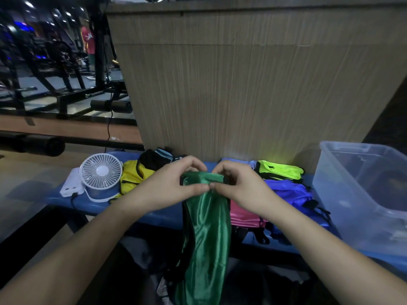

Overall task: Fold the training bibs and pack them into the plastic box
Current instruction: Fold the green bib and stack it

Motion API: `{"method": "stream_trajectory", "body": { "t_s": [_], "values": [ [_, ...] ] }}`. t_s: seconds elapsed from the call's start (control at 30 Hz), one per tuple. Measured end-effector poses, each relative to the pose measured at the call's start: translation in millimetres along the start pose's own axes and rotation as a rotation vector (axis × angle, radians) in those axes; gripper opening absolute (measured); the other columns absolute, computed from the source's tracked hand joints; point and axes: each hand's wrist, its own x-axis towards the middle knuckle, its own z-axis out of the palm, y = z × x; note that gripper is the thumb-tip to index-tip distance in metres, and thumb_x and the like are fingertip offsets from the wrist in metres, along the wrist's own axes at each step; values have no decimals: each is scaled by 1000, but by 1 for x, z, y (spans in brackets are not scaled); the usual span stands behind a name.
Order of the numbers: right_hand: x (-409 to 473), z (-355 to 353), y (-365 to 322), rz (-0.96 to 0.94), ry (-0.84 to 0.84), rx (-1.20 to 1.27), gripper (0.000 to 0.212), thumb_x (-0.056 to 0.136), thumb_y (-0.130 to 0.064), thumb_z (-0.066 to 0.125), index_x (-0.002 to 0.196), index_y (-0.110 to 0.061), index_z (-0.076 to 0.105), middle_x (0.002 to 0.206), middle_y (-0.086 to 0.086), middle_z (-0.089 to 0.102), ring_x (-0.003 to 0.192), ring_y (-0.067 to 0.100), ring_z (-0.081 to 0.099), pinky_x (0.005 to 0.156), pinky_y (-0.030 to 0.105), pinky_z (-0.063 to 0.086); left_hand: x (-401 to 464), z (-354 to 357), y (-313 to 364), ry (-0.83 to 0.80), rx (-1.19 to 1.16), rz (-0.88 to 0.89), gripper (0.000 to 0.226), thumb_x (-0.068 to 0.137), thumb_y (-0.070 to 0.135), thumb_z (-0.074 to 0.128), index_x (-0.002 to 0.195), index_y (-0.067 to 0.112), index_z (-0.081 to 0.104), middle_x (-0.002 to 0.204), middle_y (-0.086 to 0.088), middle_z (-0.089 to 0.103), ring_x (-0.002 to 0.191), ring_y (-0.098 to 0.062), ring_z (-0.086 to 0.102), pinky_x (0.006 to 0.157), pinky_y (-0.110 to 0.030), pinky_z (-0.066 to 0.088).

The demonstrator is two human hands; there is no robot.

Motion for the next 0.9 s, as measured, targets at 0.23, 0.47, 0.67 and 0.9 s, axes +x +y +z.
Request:
{"method": "stream_trajectory", "body": {
  "t_s": [0.23, 0.47, 0.67, 0.9],
  "values": [
    [-1, 4, 0, -14, -46, 75, 13, 89, -8, 73, 92, -12, 60, 72, -9, 56, 65, 5, 48, 62, 21, 37, 8, -7, 7, 51, 166, 27, 13, 79, 39, 80, 77, 30, 71, 73, 6, 68, 75, -12, 64, 74, -46, 50],
    [-11, 2, 19, 178, -314, -38, 22, 83, -20, 80, 101, -25, 67, 98, -5, 75, 90, 8, 71, 86, 35, 57, 11, -25, 19, 111, 132, 4, 6, 85, 20, 74, 81, 24, 74, 80, 8, 73, 82, -9, 68, 83, -40, 54],
    [-21, -5, 43, 196, -324, -505, 31, 78, -45, 78, 86, -17, 68, 79, 4, 71, 79, 19, 65, 74, 34, 52, 12, -45, 20, 136, 221, -45, 17, 87, 16, 73, 76, 29, 73, 79, 11, 73, 81, -3, 67, 80, -35, 53],
    [-26, -30, 44, 227, -248, -310, 29, 82, -29, 82, 64, -31, 59, 57, -21, 53, 55, -3, 45, 57, 18, 34, 14, -71, 16, 91, 233, -155, 17, 89, 23, 73, 77, 35, 74, 80, 21, 72, 80, 6, 64, 68, -16, 45]
  ]
}}
